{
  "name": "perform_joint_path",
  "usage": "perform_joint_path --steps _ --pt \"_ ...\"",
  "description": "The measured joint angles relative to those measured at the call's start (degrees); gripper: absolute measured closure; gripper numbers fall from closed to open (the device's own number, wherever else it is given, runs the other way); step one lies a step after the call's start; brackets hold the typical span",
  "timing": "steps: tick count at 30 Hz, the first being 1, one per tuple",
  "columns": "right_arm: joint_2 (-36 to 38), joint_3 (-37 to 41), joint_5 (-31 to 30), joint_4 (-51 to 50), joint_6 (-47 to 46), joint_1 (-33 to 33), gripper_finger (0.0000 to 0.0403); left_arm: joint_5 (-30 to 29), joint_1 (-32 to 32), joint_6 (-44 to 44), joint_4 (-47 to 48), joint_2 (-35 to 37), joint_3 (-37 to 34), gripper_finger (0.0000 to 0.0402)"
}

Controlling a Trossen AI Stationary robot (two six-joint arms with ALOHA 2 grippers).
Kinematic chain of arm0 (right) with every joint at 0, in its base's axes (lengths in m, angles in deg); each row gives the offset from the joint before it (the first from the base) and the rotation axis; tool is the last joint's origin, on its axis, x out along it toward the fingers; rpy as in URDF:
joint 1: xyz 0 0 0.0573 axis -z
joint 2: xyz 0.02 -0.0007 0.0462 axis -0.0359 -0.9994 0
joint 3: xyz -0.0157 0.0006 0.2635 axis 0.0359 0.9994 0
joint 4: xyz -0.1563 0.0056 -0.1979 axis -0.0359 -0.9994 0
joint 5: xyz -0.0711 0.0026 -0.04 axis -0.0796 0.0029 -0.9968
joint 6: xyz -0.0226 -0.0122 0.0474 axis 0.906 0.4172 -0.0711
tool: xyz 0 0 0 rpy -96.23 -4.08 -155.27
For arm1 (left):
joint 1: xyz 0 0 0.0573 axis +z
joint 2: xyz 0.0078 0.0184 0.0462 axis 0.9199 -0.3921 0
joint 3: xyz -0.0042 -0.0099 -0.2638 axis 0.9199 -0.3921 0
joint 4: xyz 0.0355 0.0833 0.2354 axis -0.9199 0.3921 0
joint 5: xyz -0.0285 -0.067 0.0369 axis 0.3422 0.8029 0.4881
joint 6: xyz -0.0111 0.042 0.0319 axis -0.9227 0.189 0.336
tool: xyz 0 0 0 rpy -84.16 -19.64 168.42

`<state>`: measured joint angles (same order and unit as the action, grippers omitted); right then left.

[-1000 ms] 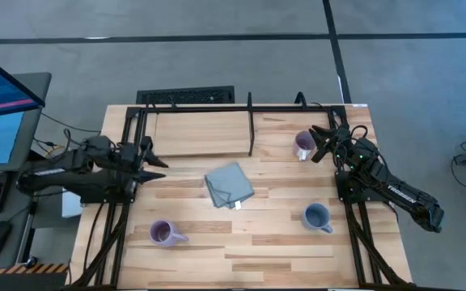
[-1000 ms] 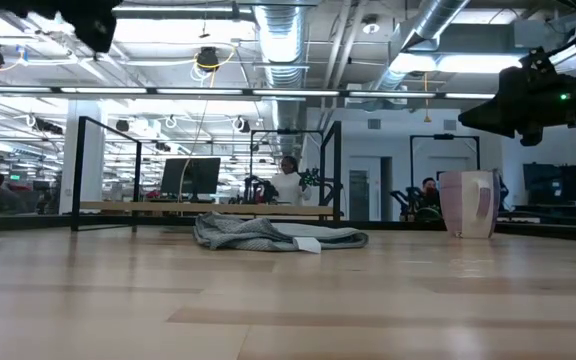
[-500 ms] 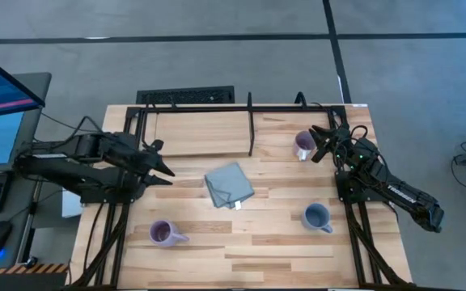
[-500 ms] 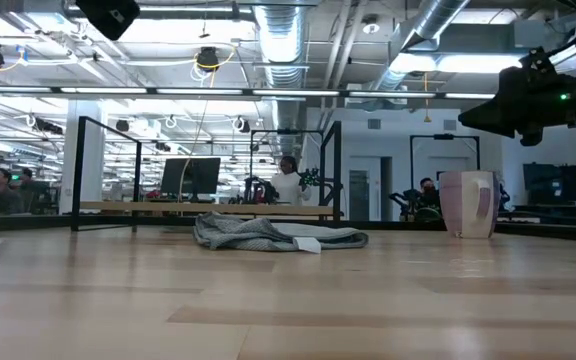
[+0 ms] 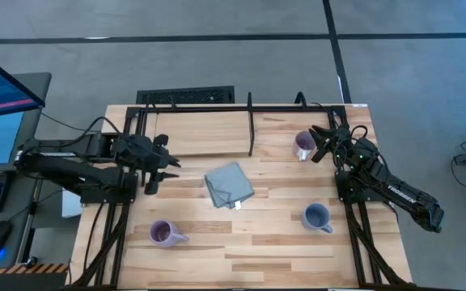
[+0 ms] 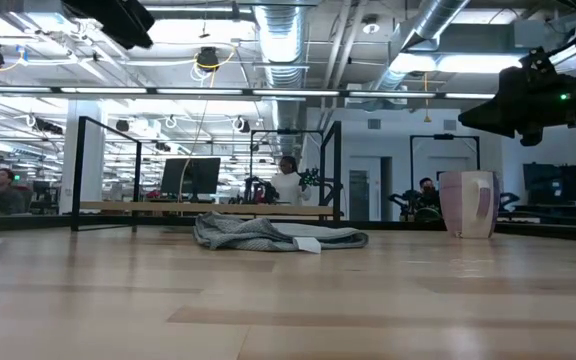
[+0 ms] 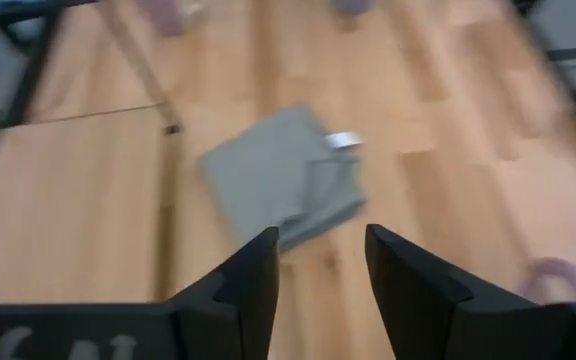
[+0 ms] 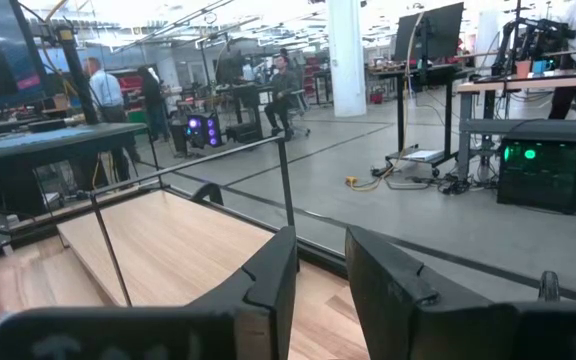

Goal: Stack small to large cups/mugs on shelf
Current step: Put the violet mug on the shelf

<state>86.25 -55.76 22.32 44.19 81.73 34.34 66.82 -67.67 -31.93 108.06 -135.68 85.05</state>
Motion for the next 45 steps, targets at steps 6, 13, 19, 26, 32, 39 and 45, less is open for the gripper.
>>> perform_joint_path --steps 6,13,19,26,32,39,45 --pt "0.0 0.0 0.0 0.0 0.0 0.0 0.0289 -1.6 0.0 2.4 -0.3 -1.9 0.0 0.0213" --pt "0.0 0.0 0.0 0.0 0.0 0.0 0.0289 -1.5 0.0 4.3 -0.5 -4.5 0.0 0.0131" --pt "0.0 0.0 0.0 0.0 -0.7 0.0 0.0289 -0.6 0.0 4.5 5.2 -5.3 0.0 0.0106" --pt "0.0 0.0 0.0 -0.2 -0.5 0.0 0.0289 4.2 -1.5 -1.0 11.7 -5.3 0.0 0.0108" --pt "0.0 0.0 0.0 -0.2 -0.4 0.0 0.0289 15.2 -4.1 -20.4 13.2 -5.3 0.0 0.0109" --pt "0.0 0.0 0.0 -0.2 -0.4 0.0 0.0289 18.3 -8.3 -39.7 15.5 -5.3 0.0 0.0109" --pt "0.0 0.0 0.0 -0.2 -0.4 0.0 0.0289 14.3 -14.6 -59.3 22.1 -5.7 -0.1 0.0109"
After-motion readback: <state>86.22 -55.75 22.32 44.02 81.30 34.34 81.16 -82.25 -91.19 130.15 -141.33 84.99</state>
